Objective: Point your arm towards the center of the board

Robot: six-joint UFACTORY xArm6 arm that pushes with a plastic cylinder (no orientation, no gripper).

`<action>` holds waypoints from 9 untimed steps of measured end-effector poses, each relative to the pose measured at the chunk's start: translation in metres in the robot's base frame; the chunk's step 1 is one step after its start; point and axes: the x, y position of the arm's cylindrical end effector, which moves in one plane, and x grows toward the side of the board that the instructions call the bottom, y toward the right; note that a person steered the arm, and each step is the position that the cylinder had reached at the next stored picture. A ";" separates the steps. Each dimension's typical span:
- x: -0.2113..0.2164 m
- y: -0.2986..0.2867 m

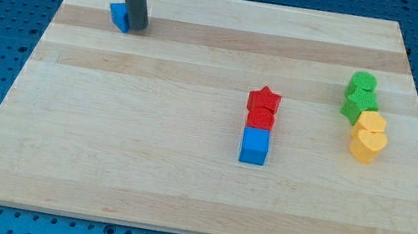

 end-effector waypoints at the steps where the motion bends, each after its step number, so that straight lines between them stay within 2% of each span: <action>1: -0.031 -0.022; 2: -0.026 -0.007; 3: 0.006 0.053; 5: 0.018 0.063; 6: 0.063 0.083; 7: 0.066 0.083; 8: 0.098 0.083; 9: 0.098 0.083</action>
